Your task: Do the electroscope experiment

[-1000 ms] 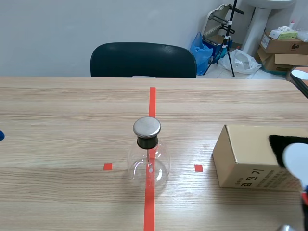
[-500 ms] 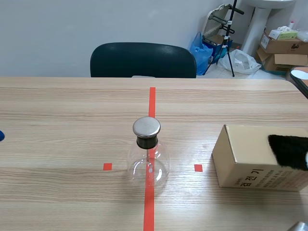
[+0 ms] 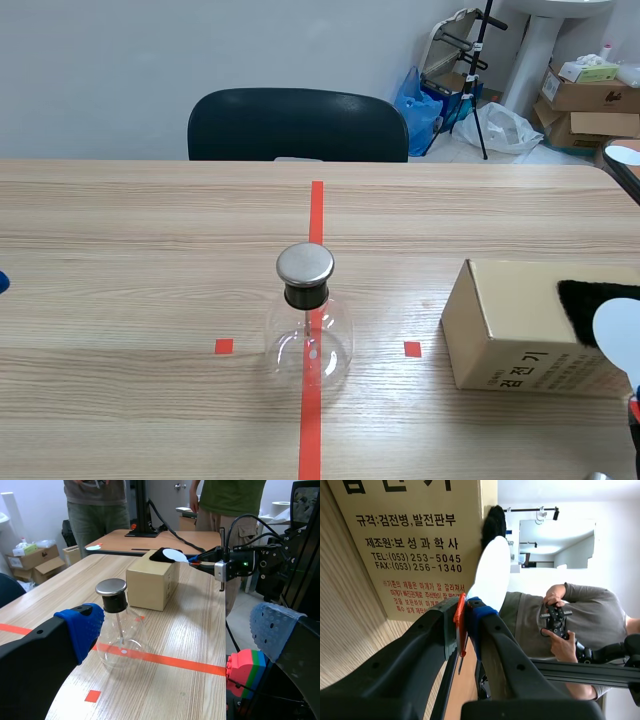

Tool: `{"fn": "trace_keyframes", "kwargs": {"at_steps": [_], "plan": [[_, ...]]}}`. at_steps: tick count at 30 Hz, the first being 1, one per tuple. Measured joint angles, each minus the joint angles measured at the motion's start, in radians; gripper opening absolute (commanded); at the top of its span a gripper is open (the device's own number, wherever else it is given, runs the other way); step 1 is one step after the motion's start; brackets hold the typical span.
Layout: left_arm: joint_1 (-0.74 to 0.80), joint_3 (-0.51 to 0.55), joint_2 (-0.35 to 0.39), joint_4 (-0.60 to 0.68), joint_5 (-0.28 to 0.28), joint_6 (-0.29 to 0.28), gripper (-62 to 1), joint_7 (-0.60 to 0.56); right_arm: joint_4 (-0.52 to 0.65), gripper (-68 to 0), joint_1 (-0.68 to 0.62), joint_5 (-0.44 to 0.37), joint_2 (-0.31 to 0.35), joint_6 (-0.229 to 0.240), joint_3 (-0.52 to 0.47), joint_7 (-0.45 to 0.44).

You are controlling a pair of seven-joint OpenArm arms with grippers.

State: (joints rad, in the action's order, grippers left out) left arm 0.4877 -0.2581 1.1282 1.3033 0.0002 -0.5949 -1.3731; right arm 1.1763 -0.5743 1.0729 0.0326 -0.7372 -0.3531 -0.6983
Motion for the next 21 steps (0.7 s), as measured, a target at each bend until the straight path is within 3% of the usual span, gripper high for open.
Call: {"fn": "trace_keyframes", "kwargs": {"at_steps": [21], "plan": [[0.0, 0.0, 0.0, 0.0, 0.0, 0.0, 1.4, 0.0, 0.026, -66.5, -0.003, 0.001, 0.0, 0.004, 0.0, 0.024]]}}
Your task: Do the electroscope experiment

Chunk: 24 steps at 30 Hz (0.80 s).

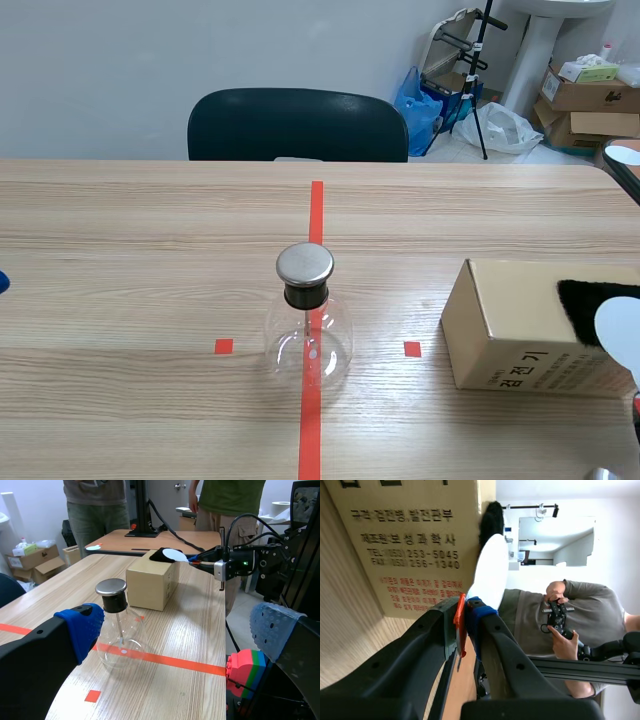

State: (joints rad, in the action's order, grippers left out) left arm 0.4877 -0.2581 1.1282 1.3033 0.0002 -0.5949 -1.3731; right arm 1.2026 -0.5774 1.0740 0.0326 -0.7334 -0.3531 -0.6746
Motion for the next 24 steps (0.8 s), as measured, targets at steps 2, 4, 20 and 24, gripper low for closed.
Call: {"fn": "trace_keyframes", "kwargs": {"at_steps": [2, 4, 20, 24], "plan": [[0.0, 0.0, 0.0, 0.0, 0.0, 0.0, 1.4, 0.0, 0.039, -66.5, -0.002, 0.014, 0.0, 0.001, 0.0, 0.019], [0.0, 0.0, 0.0, 0.0, 0.0, 0.0, 1.4, 0.0, 0.083, -66.5, -0.003, 0.026, 0.0, 0.008, 0.0, 0.034], [0.0, 0.0, 0.0, 0.0, 0.0, 0.0, 1.4, 0.0, 0.261, -66.5, -0.031, 0.097, 0.114, 0.009, 0.267, 0.388], [0.0, 0.0, 0.0, 0.0, 0.0, 0.0, 1.4, 0.0, 0.31, -66.5, -0.035, 0.135, 0.135, 0.009, 0.343, 0.463]]}}
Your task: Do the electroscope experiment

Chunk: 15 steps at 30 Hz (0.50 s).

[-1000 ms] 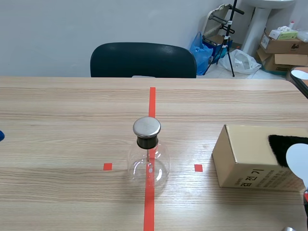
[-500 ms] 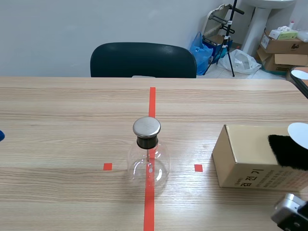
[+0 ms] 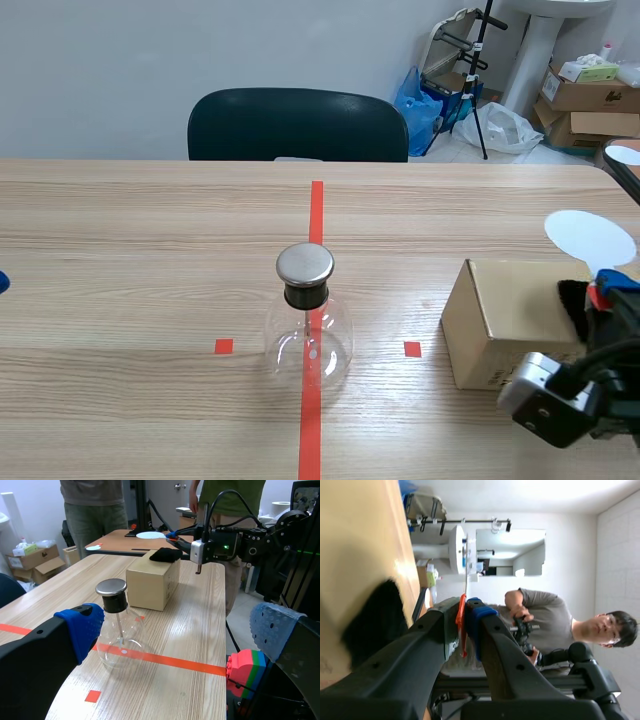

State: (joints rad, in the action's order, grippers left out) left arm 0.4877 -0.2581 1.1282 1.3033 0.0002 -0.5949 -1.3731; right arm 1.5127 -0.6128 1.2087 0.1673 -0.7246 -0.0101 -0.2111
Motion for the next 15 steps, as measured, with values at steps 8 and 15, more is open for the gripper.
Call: {"fn": "trace_keyframes", "kwargs": {"at_steps": [8, 15], "plan": [[0.0, 0.0, 0.0, 0.0, 0.0, 0.0, 1.4, 0.0, 0.06, -66.5, -0.009, 0.087, 0.051, 0.0, 0.136, 0.148], [0.0, 0.0, 0.0, 0.0, 0.0, 0.0, 1.4, 0.0, 0.06, -66.5, -0.009, 0.138, 0.099, 0.0, 0.254, 0.254]]}}
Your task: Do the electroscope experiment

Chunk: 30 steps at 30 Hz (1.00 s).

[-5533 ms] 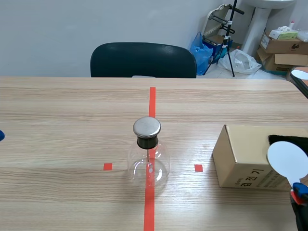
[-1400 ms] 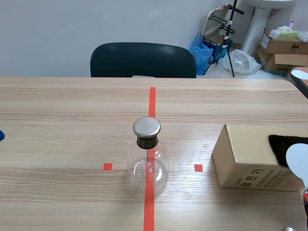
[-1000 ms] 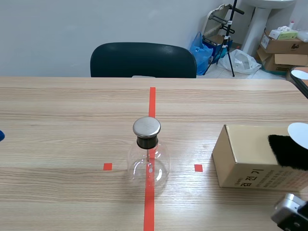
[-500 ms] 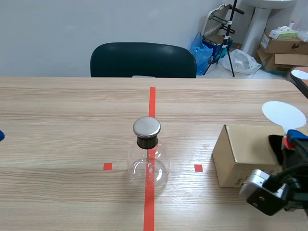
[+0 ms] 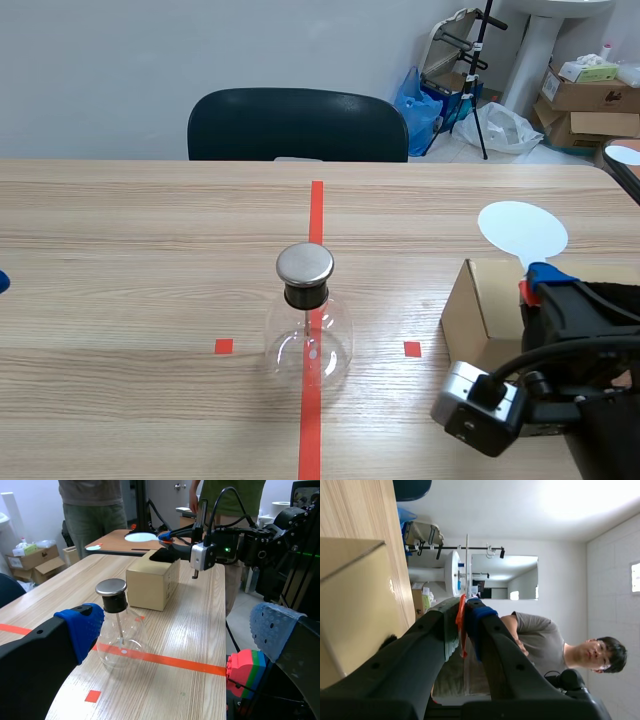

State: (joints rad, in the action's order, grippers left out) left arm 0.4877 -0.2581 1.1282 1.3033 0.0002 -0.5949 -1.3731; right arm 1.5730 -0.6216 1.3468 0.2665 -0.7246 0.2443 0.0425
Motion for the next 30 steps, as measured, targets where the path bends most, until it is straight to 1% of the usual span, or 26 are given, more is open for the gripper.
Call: {"fn": "trace_keyframes", "kwargs": {"at_steps": [5, 7, 9, 15, 16, 17, 18, 20, 22, 23, 24, 26, 27, 28, 30], "plan": [[0.0, 0.0, 0.0, 0.0, 0.0, 0.0, 1.4, 0.0, 0.0, -66.5, 0.0, 0.042, 0.023, 0.0, 0.08, 0.08], [0.0, 0.0, 0.0, 0.0, 0.0, 0.0, 1.4, 0.0, 0.0, -66.5, 0.0, 0.06, 0.026, 0.0, 0.096, 0.095], [0.0, 0.0, 0.0, 0.0, 0.0, 0.0, 1.4, 0.0, 0.0, -66.5, 0.001, 0.061, 0.031, 0.0, 0.114, 0.107], [0.0, 0.0, 0.0, 0.0, 0.0, 0.0, 0.8, 0.003, 0.0, -66.5, 0.026, 0.105, 0.06, 0.0, 0.202, 0.208], [0.0, 0.0, 0.0, 0.0, 0.0, 0.0, -2.9, 0.017, 0.0, -66.5, 0.035, 0.105, 0.063, 0.0, 0.217, 0.22], [0.0, 0.0, 0.0, 0.0, 0.0, 0.0, -9.4, 0.043, 0.0, -66.5, 0.047, 0.105, 0.065, 0.0, 0.231, 0.231], [0.0, 0.0, -0.001, 0.0, 0.0, 0.002, -18.1, 0.077, 0.0, -66.5, 0.058, 0.106, 0.068, 0.0, 0.244, 0.241], [0.0, 0.0, -0.009, 0.0, 0.005, 0.02, -38.7, 0.139, 0.0, -66.5, 0.077, 0.106, 0.075, 0.0, 0.267, 0.259], [-0.003, 0.004, -0.034, 0.0, 0.01, 0.042, -58.2, 0.245, 0.0, -66.5, 0.091, 0.108, 0.083, 0.0, 0.29, 0.283], [-0.005, 0.005, -0.055, 0.0, 0.011, 0.047, -59.5, 0.309, 0.0, -66.5, 0.095, 0.112, 0.086, 0.0, 0.302, 0.293], [-0.005, 0.005, -0.078, 0.0, 0.007, 0.066, -59.2, 0.361, 0.0, -66.5, 0.096, 0.112, 0.09, 0.0, 0.313, 0.303], [-0.005, 0.005, -0.142, -0.001, 0.007, 0.144, -57.8, 0.438, 0.0, -66.5, 0.098, 0.113, 0.096, 0.0, 0.336, 0.32], [-0.005, 0.005, -0.177, -0.002, 0.007, 0.181, -57.7, 0.451, 0.0, -66.5, 0.098, 0.113, 0.097, 0.0, 0.347, 0.327], [-0.006, 0.005, -0.212, -0.004, 0.009, 0.194, -57.7, 0.455, 0.0, -66.5, 0.098, 0.113, 0.097, 0.0, 0.356, 0.331], [-0.02, 0.005, -0.282, -0.012, 0.006, 0.194, -57.7, 0.454, 0.0, -66.5, 0.098, 0.113, 0.097, 0.0, 0.368, 0.334]]}}
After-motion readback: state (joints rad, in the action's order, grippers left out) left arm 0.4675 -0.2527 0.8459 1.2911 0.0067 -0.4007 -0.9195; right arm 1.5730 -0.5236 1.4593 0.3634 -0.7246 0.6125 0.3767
